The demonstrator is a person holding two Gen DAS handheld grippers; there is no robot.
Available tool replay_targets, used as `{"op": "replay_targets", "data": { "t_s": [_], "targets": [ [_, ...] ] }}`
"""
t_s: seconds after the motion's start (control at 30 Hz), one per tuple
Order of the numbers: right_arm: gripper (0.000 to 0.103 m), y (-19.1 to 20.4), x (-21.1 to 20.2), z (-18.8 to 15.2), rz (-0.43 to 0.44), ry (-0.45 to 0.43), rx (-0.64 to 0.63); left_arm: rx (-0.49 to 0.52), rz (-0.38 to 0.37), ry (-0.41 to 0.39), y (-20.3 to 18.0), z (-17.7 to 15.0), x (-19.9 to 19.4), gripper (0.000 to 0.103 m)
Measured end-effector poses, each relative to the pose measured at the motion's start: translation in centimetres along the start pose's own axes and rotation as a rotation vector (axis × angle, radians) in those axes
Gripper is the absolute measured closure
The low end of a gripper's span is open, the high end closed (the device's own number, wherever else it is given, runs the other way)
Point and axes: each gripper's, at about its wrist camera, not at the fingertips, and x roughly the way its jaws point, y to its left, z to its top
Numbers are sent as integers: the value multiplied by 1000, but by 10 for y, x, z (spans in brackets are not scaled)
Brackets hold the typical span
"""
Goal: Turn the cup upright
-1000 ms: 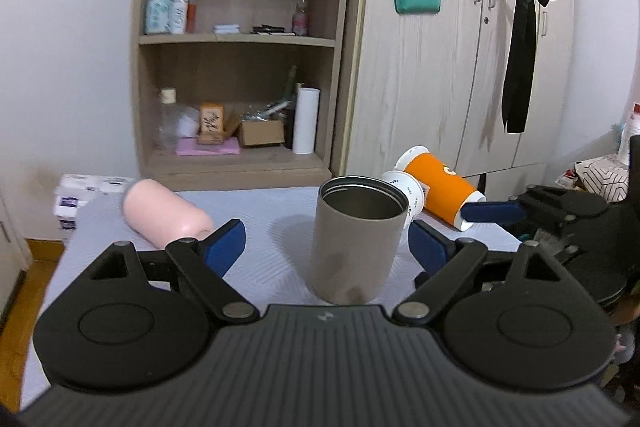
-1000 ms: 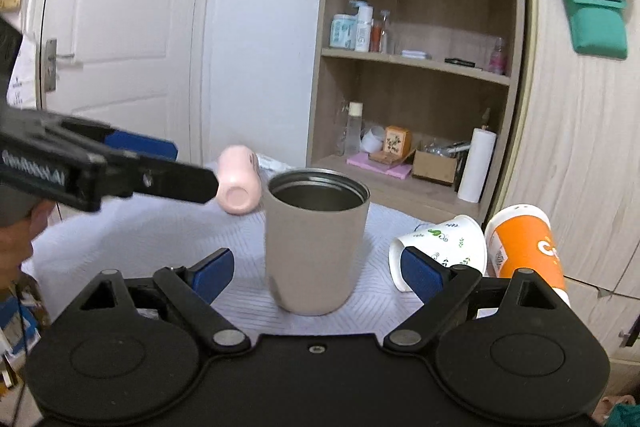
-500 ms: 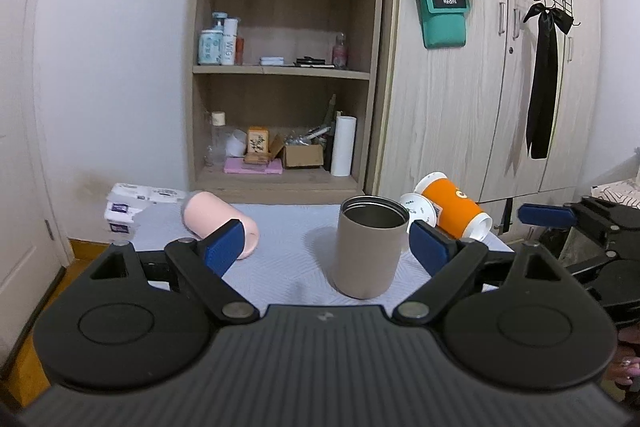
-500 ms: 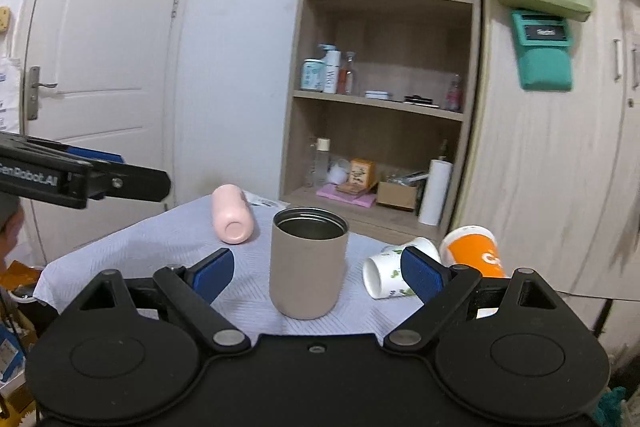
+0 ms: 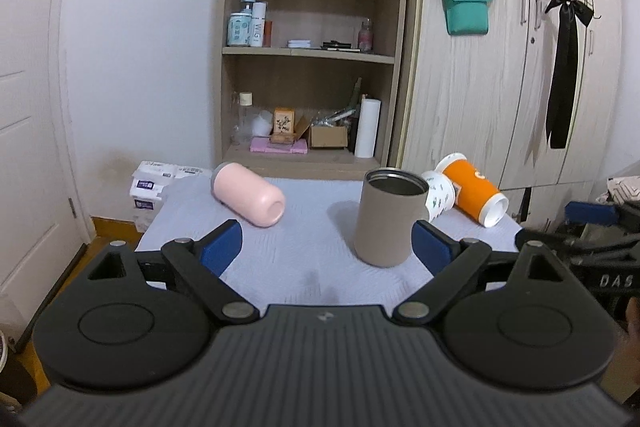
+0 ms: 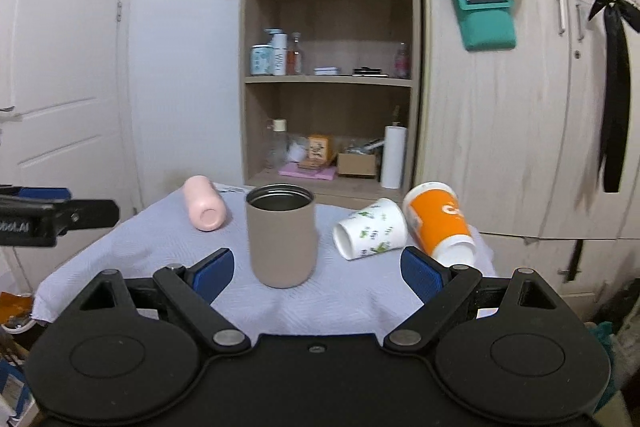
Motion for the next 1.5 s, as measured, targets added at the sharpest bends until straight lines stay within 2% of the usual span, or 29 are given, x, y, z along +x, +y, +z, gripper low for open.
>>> {"op": "replay_targets", "data": {
  "t_s": [0.3,0.37,0.47,0.8,0.97,1.5],
  "targets": [
    [10,5,-15,1,-52,-14,-39,-29,26,23,3,-9,1,6],
    [8,5,-18,1,-65,-18,-36,-26,39,21,2,-11,2,0],
    [0,6,-20,0,-94,-30,-34,-11,68,29,1,-13,5,0],
    [0,6,-21,0,-143,-13,-14,-19,117,97,1,-15,12,0],
    [0,8,-19,-1,-177,3,-12,-1,171,146,-4,-13,13,0],
    [0,6,-17,-2,-199,19,0,21,168,154,-6,-13,11,0]
  ]
}}
